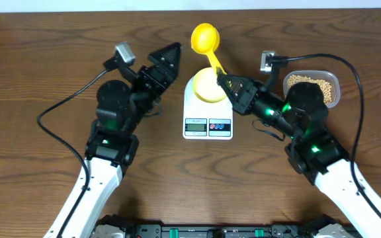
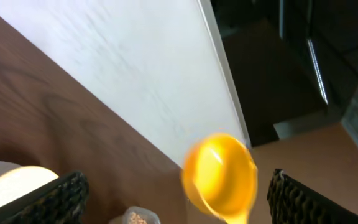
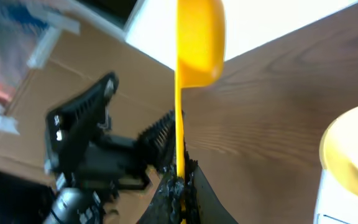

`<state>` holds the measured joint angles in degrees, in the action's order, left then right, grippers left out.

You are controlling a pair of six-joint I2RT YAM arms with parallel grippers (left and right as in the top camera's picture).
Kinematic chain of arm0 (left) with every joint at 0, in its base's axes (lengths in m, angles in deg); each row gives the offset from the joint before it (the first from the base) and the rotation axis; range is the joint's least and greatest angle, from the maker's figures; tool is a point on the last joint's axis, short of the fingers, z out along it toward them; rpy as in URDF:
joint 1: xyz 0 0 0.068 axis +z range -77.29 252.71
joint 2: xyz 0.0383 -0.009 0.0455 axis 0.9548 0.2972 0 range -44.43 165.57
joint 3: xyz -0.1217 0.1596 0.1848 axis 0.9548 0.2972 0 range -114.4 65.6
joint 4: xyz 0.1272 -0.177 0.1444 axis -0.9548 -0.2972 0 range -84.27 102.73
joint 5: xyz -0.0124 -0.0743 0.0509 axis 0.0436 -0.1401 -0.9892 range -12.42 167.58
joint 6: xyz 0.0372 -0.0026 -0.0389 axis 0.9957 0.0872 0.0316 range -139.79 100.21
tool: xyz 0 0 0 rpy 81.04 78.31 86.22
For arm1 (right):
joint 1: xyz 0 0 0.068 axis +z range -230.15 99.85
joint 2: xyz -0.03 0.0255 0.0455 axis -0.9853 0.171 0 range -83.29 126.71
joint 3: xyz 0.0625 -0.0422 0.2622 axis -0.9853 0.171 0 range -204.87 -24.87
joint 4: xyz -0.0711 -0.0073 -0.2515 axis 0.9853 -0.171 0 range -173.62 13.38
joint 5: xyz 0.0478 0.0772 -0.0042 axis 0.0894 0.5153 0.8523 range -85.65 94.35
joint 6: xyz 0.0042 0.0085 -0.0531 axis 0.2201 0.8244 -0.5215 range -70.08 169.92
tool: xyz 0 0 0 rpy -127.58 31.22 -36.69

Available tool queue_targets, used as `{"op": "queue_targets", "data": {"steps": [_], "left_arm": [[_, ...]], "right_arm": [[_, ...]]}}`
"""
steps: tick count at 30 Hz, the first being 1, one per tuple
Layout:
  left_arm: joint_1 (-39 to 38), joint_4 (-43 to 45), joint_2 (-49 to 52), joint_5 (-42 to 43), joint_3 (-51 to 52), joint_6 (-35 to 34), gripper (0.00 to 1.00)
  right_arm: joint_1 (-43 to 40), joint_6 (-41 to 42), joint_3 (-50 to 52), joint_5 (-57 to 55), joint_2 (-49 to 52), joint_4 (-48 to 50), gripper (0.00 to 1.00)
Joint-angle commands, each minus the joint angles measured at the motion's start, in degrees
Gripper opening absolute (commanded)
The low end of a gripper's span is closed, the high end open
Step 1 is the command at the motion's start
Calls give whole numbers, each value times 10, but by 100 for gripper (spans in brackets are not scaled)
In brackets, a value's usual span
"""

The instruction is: Scoop item into bowl and weigh 50g on scale

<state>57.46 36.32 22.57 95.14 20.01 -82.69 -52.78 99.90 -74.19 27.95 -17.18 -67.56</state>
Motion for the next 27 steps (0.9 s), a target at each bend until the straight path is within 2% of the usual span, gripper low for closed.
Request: {"op": "queue_targets", "data": {"steps": [1,7,11,17,19,24,27], "left_arm": [[2,-8,-4,-8,-5,14,94],[2,-37,-3,-20,-5,14,83],[2,-37,-3,-20,-5,14,75],[2,-38,-3,-20,-5,14,52],[2,-39,-3,-19,-5,14,47],[2,-39,-3,-4,-5,14,47],[2,-39,-3,7,-5,14,56]], "right_arm": [[9,-104,-16,15,-10,-10,1],[34,-214,-16,46,-10,-16,2],[47,-251,-16,46,-10,-18,2],[71,-293,-16,14,-10,-42,2],[75,-302,-16,14,-10,-41,2],[83,-304,-16,14,-10,-38,1],[83,-304,-16,14,-10,-34,1]]}}
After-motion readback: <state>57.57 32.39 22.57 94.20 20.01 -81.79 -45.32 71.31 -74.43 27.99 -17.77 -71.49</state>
